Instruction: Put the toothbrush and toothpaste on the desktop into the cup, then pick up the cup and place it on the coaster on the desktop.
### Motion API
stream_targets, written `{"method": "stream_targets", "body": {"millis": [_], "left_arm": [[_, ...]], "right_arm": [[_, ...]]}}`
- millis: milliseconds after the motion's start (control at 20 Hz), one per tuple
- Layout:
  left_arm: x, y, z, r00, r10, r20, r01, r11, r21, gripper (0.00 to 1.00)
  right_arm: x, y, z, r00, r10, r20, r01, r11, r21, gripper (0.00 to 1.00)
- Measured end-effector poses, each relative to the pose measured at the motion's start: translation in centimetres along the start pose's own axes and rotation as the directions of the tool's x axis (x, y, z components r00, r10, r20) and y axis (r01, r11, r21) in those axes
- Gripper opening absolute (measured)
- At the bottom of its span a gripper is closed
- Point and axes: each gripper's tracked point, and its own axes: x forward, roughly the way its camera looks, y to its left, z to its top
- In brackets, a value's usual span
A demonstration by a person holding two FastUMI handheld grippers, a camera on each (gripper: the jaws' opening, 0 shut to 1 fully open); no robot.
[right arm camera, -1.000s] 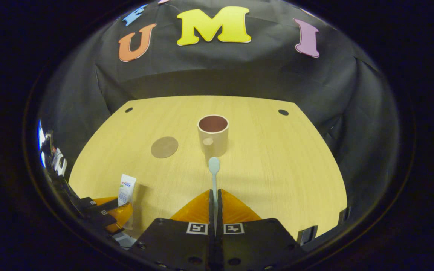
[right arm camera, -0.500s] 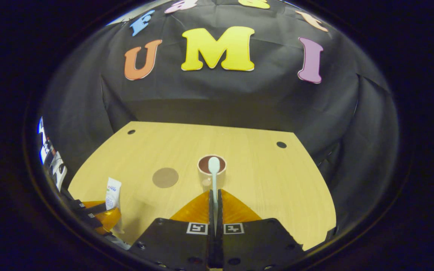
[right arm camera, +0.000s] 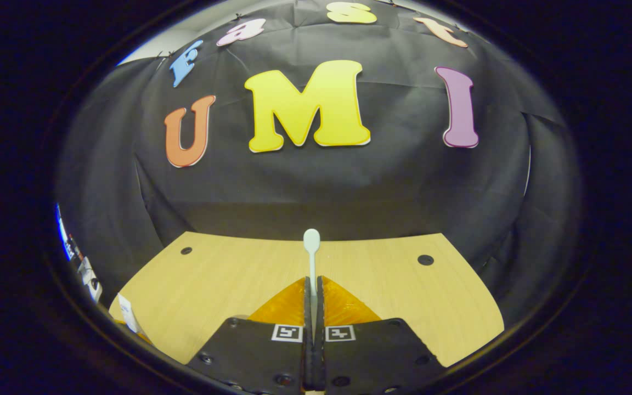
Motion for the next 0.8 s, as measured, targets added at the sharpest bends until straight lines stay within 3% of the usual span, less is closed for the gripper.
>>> {"method": "stream_targets", "body": {"millis": [450, 800], "left_arm": [[2.0, 0.1, 0.0, 0.998, 0.056, -0.027, -0.056, 0.998, 0.010, 0.35], [2.7, -1.3, 1.6, 0.998, 0.065, -0.009, -0.065, 0.997, 0.032, 0.35]], "right_arm": [[7.7, 1.3, -2.4, 0.991, 0.119, 0.065, -0.120, 0.993, 0.015, 0.00], [9.6, 0.5, -5.2, 0.990, 0.126, 0.060, -0.128, 0.992, 0.020, 0.01]]}}
